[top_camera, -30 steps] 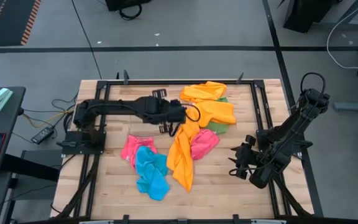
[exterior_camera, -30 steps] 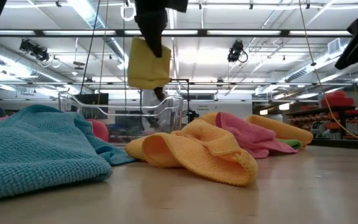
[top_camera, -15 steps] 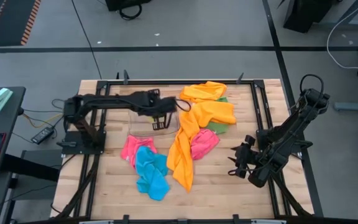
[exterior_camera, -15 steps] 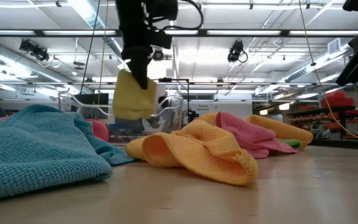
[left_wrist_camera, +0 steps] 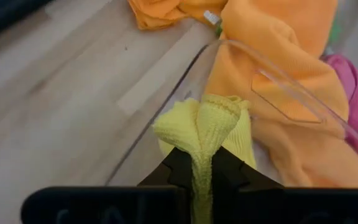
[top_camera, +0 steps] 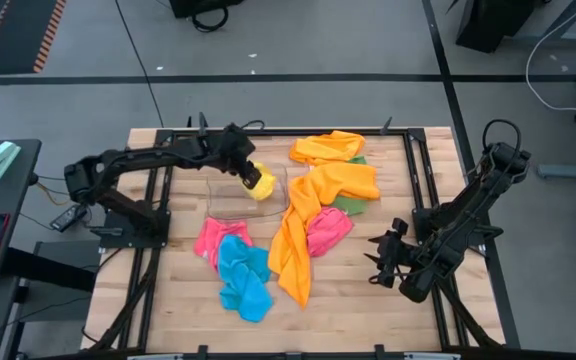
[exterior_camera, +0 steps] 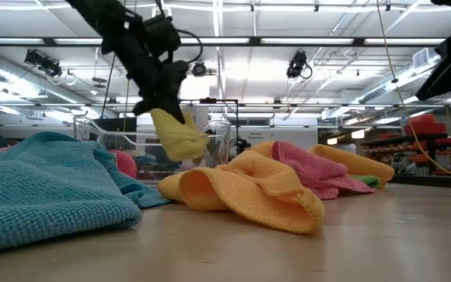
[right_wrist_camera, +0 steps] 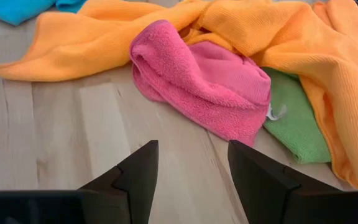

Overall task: Fold microfiber towels
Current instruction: Put the folded yellow microfiber cloth into the transparent bin

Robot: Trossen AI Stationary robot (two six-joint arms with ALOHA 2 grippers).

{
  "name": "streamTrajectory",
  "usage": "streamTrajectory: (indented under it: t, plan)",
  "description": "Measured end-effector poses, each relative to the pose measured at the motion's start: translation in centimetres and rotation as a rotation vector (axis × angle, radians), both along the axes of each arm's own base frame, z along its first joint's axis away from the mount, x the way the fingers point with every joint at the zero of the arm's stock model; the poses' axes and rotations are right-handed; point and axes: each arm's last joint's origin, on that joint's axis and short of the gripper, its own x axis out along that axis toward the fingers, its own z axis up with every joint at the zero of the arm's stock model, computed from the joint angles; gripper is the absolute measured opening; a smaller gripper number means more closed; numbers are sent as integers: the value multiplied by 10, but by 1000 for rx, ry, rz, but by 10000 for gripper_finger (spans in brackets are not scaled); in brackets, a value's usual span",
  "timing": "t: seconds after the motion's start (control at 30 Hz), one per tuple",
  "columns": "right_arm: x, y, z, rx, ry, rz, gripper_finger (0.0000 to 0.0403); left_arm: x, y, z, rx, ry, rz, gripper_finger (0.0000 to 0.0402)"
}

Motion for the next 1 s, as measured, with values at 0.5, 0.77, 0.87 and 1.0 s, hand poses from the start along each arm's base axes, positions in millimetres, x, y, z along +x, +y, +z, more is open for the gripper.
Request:
streamTrajectory:
  t: [0.5, 0.77, 0.87, 1.0]
  plan:
    - [4, -1, 1, -10, -15, 3, 202, 1, -11, -31, -98, -93, 139, 32]
    - [7, -1, 2, -7, -23, 7, 202, 13, -40, -30, -36, -81, 149, 27]
    - [8, 0, 2, 3, -31, 13, 202, 17, -47, -29, -18, -104, 157, 27]
    - [8, 1, 2, 3, -32, 18, 202, 23, -49, -37, -9, -88, 180, 40]
